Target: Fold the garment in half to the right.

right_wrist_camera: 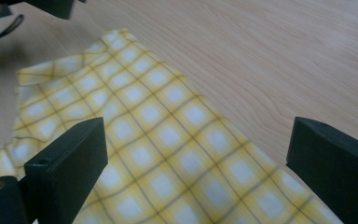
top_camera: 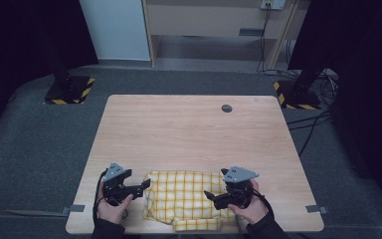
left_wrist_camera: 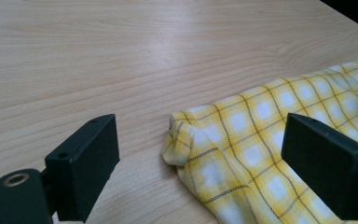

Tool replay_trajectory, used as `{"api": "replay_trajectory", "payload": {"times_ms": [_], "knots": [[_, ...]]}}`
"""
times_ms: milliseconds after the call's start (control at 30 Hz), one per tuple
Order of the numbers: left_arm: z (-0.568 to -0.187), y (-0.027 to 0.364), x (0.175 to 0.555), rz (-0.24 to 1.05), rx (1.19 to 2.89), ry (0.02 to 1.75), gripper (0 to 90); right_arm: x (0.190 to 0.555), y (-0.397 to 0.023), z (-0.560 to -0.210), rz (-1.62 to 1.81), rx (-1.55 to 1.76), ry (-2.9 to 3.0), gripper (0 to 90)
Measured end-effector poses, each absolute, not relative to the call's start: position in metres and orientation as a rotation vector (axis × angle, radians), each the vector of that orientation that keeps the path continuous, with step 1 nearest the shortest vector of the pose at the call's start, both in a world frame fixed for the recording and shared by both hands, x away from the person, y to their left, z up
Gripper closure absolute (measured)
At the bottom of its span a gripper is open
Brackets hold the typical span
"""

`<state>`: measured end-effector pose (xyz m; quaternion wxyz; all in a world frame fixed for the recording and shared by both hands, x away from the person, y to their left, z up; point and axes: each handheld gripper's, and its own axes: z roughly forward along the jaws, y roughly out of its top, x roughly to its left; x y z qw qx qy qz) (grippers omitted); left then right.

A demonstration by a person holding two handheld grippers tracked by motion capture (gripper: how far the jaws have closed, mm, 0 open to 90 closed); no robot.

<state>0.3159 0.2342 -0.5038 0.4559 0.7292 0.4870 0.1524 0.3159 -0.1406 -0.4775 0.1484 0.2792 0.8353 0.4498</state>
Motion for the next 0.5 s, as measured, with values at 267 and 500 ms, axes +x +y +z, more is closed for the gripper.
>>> {"api": "replay_trajectory", "payload": {"times_ms": [267,500], "knots": [[-0.506,0.235,0.32,0.343,1.797,1.21,10.3,0.307,-0.115,-0.468,1.322,0.704,2.441,4.8],[-0.511,0.231,0.328,0.297,1.795,1.217,10.6,0.305,-0.097,-0.471,1.316,0.658,2.482,5.0]]}}
